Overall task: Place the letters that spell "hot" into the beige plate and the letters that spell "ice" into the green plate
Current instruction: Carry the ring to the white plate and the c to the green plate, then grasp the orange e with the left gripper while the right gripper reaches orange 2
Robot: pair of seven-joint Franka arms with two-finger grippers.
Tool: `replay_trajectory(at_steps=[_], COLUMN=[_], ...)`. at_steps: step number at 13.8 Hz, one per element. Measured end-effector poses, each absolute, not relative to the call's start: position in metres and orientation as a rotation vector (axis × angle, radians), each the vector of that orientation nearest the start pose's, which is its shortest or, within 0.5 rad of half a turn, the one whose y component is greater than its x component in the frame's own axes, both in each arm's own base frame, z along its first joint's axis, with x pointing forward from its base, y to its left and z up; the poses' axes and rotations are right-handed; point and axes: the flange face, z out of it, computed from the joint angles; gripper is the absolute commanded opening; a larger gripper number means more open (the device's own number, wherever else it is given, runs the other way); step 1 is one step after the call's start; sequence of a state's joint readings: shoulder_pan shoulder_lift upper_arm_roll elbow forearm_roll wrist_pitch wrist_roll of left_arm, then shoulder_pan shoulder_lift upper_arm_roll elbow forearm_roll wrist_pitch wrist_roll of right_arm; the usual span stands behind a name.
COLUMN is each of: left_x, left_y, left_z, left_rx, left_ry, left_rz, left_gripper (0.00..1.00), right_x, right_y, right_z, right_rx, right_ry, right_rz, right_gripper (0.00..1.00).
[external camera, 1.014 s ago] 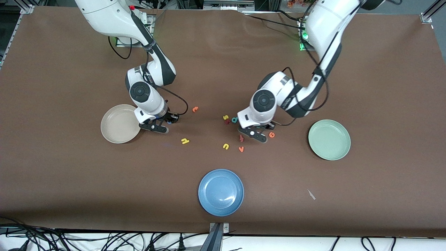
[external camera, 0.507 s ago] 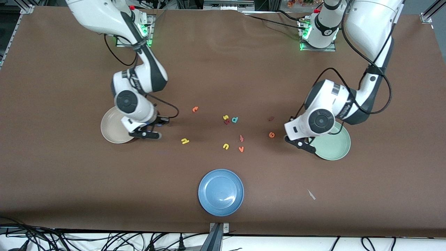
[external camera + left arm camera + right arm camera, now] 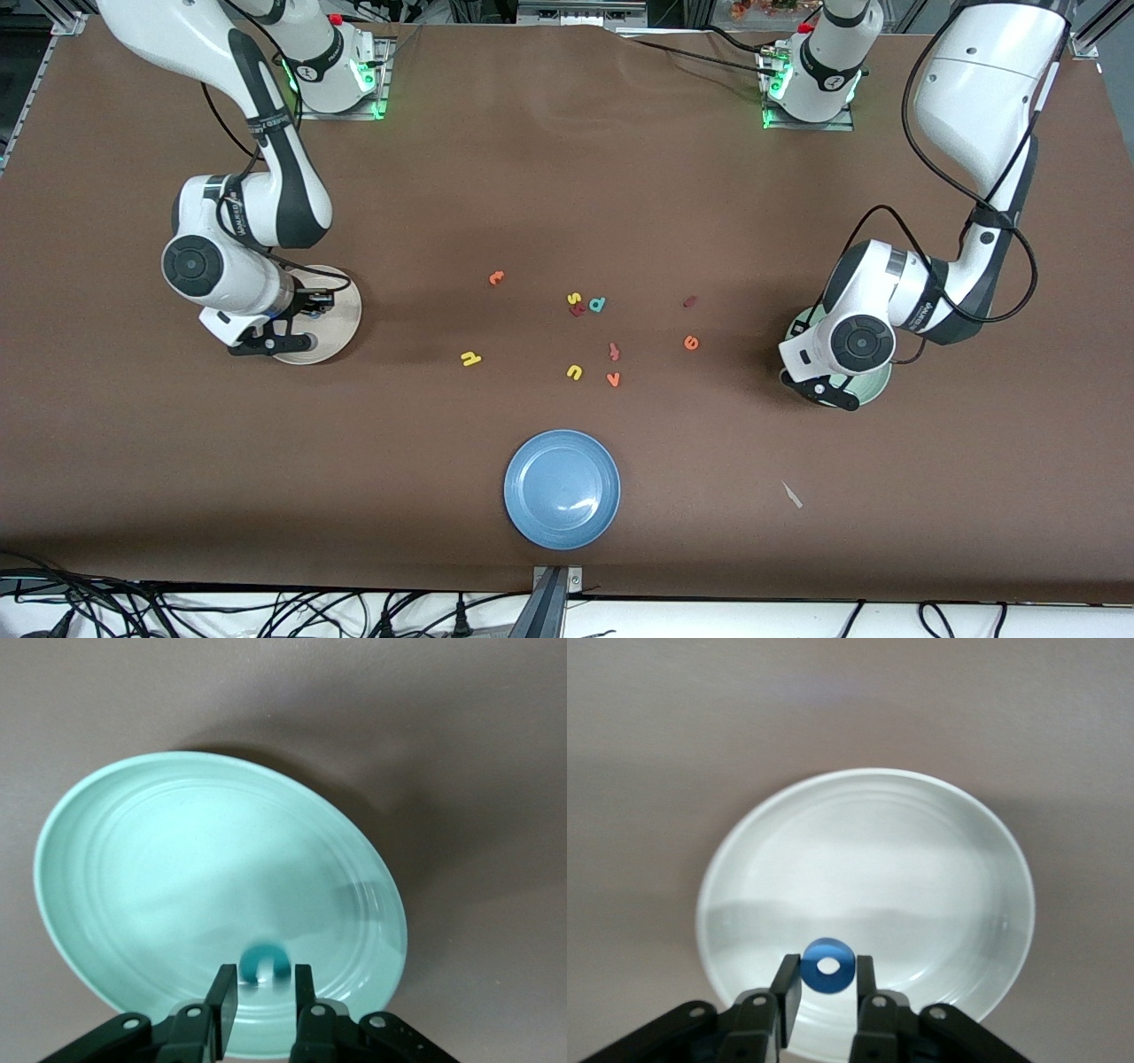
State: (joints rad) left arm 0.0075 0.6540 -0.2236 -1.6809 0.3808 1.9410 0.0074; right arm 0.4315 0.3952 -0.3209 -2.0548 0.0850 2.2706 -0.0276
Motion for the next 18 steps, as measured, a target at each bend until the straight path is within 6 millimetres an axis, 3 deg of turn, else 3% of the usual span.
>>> replay_trajectory(at_steps=[1,4,7,9,12,15,17,18], left_x=[0.629,0.622,0.604,0.592,0.590,0.590,0.585,0.585], left_y=[-0.105,-0.148,-0.221,-0.265,-0.302,-0.320,-0.327,-0.327], left_z=[0.203,0.216,0.238,0.249,0.251,0.221,0.200,0.195], left_rx=[-2.820,-2.828,-2.906,-2.939,-2.989,-3.042,-3.038,-3.032], left_ry=[0.601,0.701,0.712,0.662,0.705,0.753,0.787,0.794], left_rz=[0.502,0.486,0.455,0.419,0.275,0.190,0.191,0.192], left_gripper=[1.00,1.00,1.00,1.00,1.00,0.96,0.79,0.55], right_x=[0.565,0.553,0.556,0.556,0.544,0.529,0.524,0.521], right_y=[0.061,0.060,0.077,0.116,0.194,0.256,0.283,0.295], right_z=[0.230,0.217,0.237,0.248,0.250,0.234,0.226,0.224], right_rx=[-3.194,-3.109,-3.041,-3.004,-2.932,-2.871,-2.843,-2.828], right_ry=[-0.125,0.050,0.354,0.586,0.897,1.125,1.223,1.264], right_rz=[0.216,0.208,0.249,0.240,0.175,0.135,0.130,0.125], right_gripper=[1.00,1.00,1.00,1.00,1.00,1.00,1.00,1.00])
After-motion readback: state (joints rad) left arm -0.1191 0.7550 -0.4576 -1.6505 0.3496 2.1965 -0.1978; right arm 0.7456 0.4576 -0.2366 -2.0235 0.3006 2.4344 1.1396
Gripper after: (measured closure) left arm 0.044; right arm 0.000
